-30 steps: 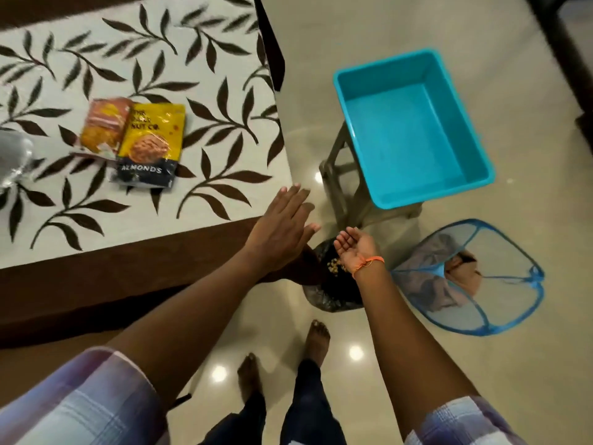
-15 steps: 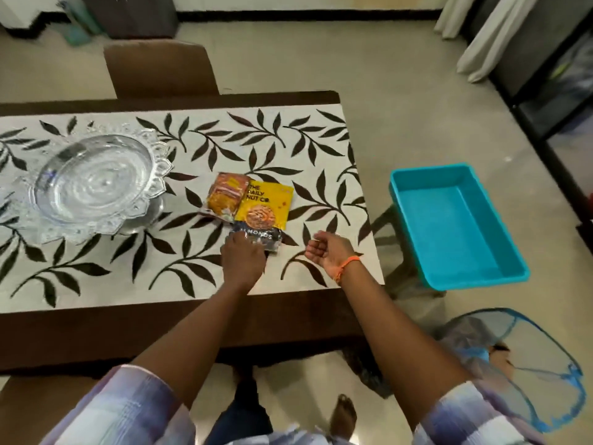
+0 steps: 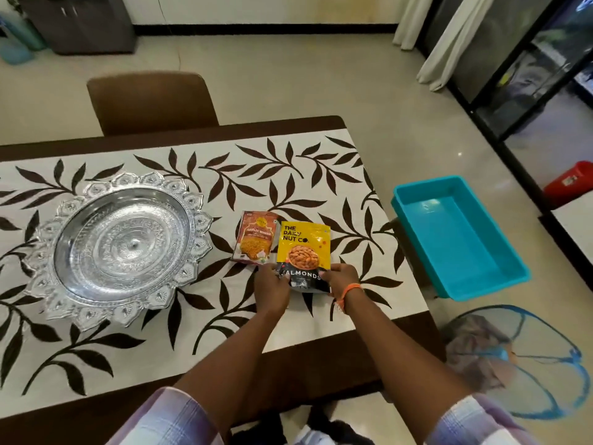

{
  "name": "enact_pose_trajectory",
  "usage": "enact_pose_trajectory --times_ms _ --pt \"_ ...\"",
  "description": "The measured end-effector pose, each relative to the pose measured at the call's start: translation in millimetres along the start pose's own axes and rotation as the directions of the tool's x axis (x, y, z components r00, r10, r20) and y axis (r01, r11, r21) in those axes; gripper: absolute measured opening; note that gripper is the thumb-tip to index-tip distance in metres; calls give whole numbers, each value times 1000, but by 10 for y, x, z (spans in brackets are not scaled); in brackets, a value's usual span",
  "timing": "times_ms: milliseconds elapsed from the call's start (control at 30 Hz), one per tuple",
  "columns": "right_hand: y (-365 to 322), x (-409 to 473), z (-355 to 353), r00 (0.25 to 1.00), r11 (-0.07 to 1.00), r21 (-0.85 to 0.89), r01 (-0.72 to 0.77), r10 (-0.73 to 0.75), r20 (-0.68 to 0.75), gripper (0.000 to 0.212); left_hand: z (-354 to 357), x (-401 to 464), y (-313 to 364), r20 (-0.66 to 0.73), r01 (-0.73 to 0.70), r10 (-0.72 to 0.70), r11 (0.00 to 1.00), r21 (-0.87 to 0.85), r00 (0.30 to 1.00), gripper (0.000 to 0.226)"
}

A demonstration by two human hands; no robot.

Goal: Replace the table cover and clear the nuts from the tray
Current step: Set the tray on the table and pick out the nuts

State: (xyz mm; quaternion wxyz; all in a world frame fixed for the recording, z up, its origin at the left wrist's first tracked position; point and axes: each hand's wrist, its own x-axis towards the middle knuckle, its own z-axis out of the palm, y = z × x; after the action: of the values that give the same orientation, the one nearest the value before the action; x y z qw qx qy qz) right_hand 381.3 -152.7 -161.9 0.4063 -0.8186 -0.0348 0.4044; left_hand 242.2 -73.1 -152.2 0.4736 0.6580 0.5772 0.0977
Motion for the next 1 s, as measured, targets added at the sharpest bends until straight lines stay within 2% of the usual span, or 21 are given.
enact_pose_trajectory --times_ms 100,267,333,400,467,633,700,767,867,933,1000 --pt "-44 -66 -98 1000 993 112 -27 26 4 30 -19 -79 57 20 -21 23 995 -100 1000 32" --pt "-272 -65 -322 999 961 274 29 -36 22 29 -122 -208 419 -15 -105 104 975 -198 994 32" --pt "-424 -76 -376 993 949 303 83 -103 51 29 -232 -240 585 -77 -234 225 962 -138 971 31" --pt "-692 -187 -378 981 942 299 154 -182 69 24 -382 -232 726 -173 -377 370 926 -5 913 31" --pt "-955 -296 -327 960 936 276 220 -258 109 19 -543 -240 844 -282 -421 430 902 96 858 30" --pt "-1386 -511 213 898 921 168 350 -382 220 12 -1179 -287 873 -522 -307 352 936 174 777 27" --pt "-1506 -667 549 849 892 118 437 -452 274 4 -1529 -309 757 -595 -222 298 955 199 747 26" --pt "-1603 -825 884 812 864 77 497 -495 309 8 -1873 -314 591 -653 -120 240 967 224 718 25" --pt "-1724 -1068 1426 771 831 -2 557 -516 373 11 -2384 -265 220 -705 0 162 975 224 690 23" --pt "-1789 -1141 1768 737 789 -61 612 -541 406 7 -2654 -199 -33 -717 16 116 985 174 688 22" --pt "-1851 -1192 2111 721 762 -124 636 -528 449 14 -2886 -126 -265 -718 33 86 988 150 691 21"
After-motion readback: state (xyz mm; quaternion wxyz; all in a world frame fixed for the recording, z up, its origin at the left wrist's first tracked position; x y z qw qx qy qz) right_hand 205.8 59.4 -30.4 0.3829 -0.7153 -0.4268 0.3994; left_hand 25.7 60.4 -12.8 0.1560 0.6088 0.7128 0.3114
